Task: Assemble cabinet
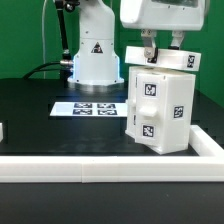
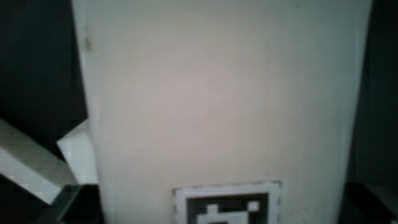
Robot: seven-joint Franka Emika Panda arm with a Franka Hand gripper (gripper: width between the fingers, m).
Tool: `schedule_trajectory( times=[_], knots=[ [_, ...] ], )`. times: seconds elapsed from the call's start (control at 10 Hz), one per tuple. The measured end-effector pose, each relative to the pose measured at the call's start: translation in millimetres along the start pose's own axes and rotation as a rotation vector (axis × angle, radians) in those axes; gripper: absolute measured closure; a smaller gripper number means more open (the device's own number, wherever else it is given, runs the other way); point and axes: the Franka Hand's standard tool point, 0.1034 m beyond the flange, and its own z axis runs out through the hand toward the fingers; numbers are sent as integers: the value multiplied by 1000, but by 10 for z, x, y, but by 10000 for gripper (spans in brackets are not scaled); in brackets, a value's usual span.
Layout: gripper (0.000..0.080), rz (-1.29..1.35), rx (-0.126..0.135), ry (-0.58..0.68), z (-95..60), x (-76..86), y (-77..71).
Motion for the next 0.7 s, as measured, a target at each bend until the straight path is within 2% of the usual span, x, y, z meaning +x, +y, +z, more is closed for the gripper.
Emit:
schedule_trajectory(
  times=[0.7],
  knots=[
    [243, 504, 1, 1, 0, -1, 6]
  ],
)
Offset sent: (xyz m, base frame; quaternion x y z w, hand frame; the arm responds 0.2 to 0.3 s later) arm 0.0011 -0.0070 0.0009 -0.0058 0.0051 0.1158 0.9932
